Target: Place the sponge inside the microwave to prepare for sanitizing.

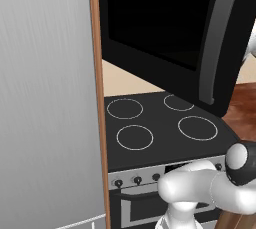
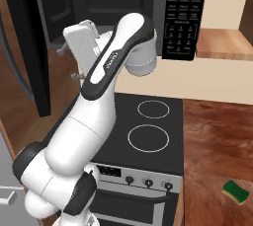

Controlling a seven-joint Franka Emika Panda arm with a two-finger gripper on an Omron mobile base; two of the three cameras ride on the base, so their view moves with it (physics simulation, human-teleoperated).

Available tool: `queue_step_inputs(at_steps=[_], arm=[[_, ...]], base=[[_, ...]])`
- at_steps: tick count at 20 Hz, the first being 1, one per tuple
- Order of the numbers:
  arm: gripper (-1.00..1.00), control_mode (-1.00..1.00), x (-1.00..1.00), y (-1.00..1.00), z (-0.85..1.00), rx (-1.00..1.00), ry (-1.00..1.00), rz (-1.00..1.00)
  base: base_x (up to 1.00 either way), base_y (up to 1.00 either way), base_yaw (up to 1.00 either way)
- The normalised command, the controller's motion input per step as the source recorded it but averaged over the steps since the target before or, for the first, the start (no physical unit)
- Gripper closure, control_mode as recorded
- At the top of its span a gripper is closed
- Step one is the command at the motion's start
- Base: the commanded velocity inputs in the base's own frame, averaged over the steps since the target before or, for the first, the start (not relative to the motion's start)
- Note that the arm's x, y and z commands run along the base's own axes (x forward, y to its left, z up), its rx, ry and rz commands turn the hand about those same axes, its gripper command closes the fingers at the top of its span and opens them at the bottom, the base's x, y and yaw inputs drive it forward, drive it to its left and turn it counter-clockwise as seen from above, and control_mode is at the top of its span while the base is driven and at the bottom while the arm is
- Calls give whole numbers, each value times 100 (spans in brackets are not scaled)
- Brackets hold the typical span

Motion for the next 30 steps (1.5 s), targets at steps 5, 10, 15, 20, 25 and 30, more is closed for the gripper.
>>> queue_step_inputs(at_steps=[5,10,15,20,25,30], arm=[[-100,-100,-8,36,-3,0,-1,-15],[-100,-100,-21,34,-1,0,-2,-13],[-100,-100,-36,31,0,0,-3,-11],[-100,-100,-33,47,0,0,-5,-14],[-100,-100,-18,68,0,-1,-8,-20],[-100,-100,-4,70,0,-2,-8,-23]], base=[[0,0,0],[0,0,0],[0,0,0],[0,0,0],[0,0,0],[0,0,0]])
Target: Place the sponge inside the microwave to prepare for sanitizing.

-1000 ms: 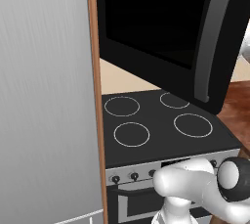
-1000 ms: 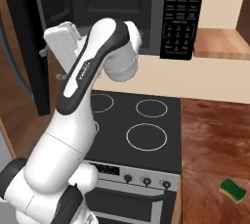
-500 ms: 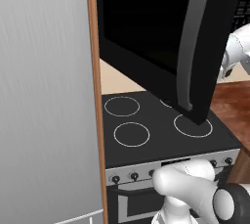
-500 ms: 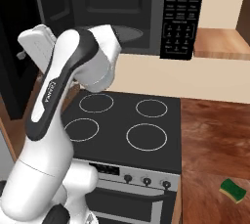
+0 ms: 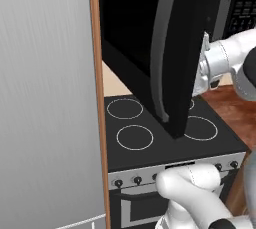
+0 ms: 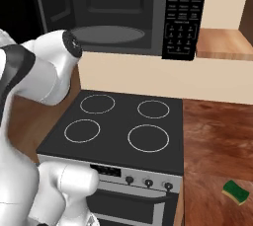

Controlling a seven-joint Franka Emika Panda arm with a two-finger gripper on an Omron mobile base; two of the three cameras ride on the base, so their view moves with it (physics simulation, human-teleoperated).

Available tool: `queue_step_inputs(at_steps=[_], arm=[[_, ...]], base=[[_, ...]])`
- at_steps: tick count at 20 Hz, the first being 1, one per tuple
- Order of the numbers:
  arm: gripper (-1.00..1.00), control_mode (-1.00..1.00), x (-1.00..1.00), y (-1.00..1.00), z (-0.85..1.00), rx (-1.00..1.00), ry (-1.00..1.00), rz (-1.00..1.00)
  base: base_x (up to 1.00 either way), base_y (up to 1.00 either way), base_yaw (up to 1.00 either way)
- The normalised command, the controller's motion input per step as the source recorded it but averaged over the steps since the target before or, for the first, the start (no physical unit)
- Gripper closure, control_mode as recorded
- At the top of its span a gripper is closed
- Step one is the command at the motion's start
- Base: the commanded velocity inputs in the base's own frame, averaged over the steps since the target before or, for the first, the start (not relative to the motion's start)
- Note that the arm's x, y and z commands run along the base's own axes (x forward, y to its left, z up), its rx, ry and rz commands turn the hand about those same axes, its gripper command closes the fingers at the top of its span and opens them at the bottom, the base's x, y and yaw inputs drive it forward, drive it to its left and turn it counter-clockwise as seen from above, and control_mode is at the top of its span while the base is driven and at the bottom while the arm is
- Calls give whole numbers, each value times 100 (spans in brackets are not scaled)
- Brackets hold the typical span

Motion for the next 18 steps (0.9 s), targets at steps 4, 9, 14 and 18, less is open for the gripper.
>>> queue_step_inputs(at_steps=[4,9,14,18], arm=[[-100,-100,0,70,-1,0,-8,-24],[-100,-100,3,38,0,0,-2,-19],[-100,-100,6,42,-2,-3,-4,-18],[-100,-100,9,36,-4,0,0,-19]], base=[[0,0,0],[0,0,0],[0,0,0],[0,0,0]])
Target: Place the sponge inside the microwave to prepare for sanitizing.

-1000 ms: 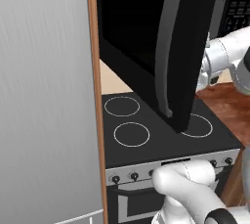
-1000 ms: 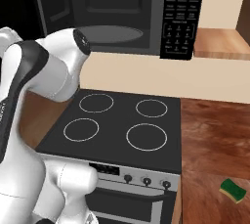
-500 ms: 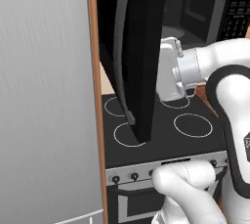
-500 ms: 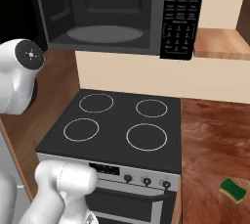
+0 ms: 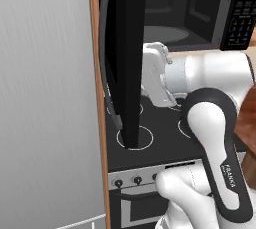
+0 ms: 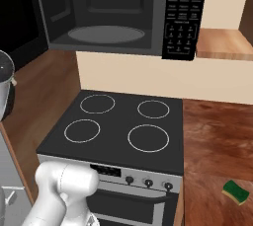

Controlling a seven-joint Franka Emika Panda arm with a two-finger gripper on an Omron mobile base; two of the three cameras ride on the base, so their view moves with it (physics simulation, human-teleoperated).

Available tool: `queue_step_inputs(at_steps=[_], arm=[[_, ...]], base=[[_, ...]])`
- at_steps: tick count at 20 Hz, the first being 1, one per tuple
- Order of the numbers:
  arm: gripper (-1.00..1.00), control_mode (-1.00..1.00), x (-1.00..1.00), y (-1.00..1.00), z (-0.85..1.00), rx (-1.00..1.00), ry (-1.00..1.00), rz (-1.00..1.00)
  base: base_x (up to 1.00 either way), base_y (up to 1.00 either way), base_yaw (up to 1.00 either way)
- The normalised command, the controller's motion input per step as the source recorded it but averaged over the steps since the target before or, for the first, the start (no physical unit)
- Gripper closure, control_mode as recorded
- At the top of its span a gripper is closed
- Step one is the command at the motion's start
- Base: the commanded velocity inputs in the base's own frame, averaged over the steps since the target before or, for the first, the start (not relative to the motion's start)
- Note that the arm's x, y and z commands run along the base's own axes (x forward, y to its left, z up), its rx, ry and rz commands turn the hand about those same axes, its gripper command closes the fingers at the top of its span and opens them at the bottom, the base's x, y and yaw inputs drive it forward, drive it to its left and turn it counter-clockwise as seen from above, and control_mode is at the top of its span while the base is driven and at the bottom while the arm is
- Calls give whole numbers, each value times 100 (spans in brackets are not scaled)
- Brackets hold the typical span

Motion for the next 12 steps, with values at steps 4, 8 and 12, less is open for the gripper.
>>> queue_step_inputs(at_steps=[4,8,12], arm=[[-100,-100,10,-2,0,0,0,-17],[-100,-100,0,-69,0,0,3,-1],[-100,-100,-5,-76,3,0,6,7]], base=[[0,0,0],[0,0,0],[0,0,0]])
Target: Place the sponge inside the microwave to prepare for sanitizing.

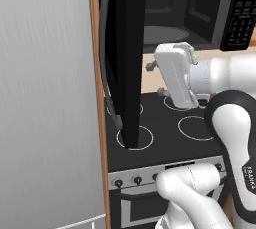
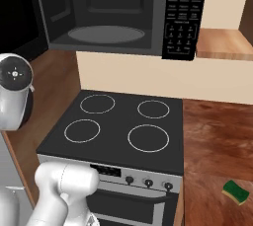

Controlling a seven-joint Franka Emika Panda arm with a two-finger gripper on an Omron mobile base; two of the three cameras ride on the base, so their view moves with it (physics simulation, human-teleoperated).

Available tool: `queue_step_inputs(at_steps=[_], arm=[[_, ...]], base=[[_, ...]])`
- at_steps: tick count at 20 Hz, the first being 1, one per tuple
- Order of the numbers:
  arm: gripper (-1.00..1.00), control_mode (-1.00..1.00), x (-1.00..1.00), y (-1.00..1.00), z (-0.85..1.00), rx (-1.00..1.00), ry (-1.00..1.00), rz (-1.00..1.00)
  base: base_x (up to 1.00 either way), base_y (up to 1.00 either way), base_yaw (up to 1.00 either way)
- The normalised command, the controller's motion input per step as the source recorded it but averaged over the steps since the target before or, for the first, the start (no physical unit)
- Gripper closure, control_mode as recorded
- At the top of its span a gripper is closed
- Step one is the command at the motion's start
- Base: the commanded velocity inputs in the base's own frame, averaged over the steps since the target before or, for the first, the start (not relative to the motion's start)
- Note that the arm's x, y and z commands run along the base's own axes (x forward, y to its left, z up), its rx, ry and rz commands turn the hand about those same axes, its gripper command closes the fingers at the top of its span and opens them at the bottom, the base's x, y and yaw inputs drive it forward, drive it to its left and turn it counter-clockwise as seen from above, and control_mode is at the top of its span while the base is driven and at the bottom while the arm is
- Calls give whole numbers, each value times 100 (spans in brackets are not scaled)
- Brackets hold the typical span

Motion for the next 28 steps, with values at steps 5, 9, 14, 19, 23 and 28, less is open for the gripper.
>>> queue_step_inputs(at_steps=[5,9,14,19,23,28], arm=[[-100,-100,-17,-80,4,-1,0,10],[-100,-100,-18,-68,-2,-21,-8,-1],[-100,-100,-9,-68,-5,-26,0,-10],[-100,-100,-1,-73,-3,-23,1,-7],[-100,-100,-1,-76,-4,-20,1,0],[-100,-100,-11,-77,-13,-19,0,-9]], base=[[0,0,0],[0,0,0],[0,0,0],[0,0,0],[0,0,0],[0,0,0]])
